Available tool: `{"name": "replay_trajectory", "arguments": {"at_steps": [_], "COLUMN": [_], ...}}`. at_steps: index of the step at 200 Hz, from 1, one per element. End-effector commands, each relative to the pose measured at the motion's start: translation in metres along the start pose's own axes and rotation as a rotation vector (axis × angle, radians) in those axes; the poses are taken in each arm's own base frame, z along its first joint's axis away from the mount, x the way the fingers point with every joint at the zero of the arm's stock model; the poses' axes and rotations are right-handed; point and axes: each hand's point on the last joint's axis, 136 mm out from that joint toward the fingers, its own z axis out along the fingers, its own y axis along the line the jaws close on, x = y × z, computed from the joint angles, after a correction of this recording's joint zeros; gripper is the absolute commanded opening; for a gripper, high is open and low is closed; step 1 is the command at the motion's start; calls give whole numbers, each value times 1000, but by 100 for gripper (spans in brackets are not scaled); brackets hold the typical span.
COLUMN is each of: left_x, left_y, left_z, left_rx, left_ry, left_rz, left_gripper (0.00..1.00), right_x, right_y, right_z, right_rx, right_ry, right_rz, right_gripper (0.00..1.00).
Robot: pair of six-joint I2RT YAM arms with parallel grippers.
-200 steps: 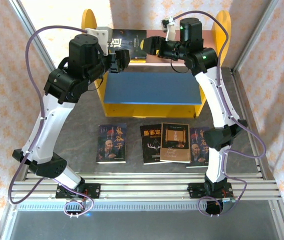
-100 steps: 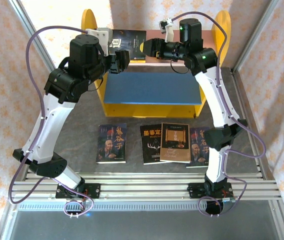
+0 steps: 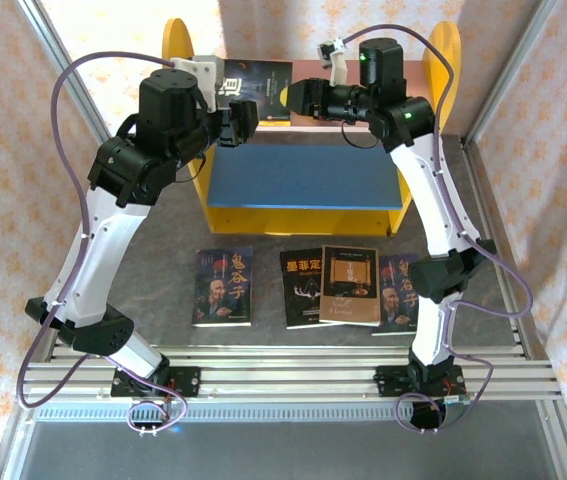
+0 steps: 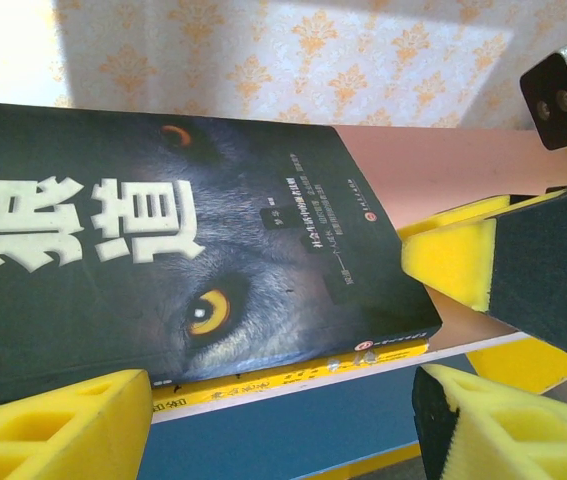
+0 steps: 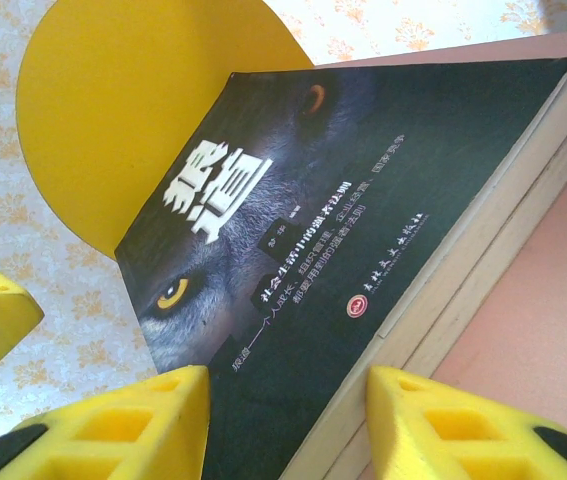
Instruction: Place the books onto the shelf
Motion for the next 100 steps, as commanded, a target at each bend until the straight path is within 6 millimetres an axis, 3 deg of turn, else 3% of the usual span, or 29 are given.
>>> {"name": "replay_trajectory", "arguments": {"at_steps": [1,52,100], "left_x": [-8,-9,-14], "left_y": [0,4,22], "left_z": [-13,-19,-49], "left_rx": [-8,-28,-99], "left_ry": [-23,-31,-83], "left_rz": [22,27,40], "left_gripper": [70,69,70], "right_x": [2,-2,-11], "right_y": [18,16,18], "right_z": [-11,-13,-34], "right_rx": [-46,-19,28], "right_ry": [8,-9,-48], "right_rz": [-21,-27,-53], "right_gripper": [44,48,53]}}
